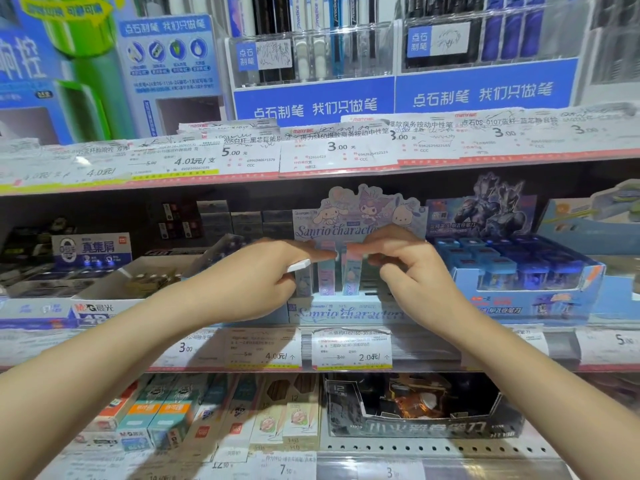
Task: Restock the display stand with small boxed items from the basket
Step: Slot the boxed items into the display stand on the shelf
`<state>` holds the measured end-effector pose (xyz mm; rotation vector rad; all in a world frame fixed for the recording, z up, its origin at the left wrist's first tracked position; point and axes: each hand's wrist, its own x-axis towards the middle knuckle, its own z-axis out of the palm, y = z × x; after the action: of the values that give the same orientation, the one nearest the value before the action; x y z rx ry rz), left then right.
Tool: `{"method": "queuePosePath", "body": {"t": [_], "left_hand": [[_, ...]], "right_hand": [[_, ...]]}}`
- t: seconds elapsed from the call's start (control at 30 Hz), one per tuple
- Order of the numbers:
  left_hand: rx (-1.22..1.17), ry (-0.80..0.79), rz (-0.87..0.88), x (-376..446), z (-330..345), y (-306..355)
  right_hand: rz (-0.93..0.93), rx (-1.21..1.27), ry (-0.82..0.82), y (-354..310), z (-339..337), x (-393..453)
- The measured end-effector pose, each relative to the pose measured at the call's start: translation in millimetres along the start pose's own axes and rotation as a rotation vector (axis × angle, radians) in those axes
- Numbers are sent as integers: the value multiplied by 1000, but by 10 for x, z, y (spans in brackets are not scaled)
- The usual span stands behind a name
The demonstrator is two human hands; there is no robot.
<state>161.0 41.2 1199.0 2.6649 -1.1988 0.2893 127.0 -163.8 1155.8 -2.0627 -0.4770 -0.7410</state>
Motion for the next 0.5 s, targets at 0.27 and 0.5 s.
{"method": "queuePosePath", "body": {"t": [0.27,0.5], "left_hand": [[-42,195,27,-59,16,89],[-417,183,-17,-247,-83,407]], "right_hand": [[55,34,-106,-69,-20,17],[-185,138,60,-559,3,-165]]}}
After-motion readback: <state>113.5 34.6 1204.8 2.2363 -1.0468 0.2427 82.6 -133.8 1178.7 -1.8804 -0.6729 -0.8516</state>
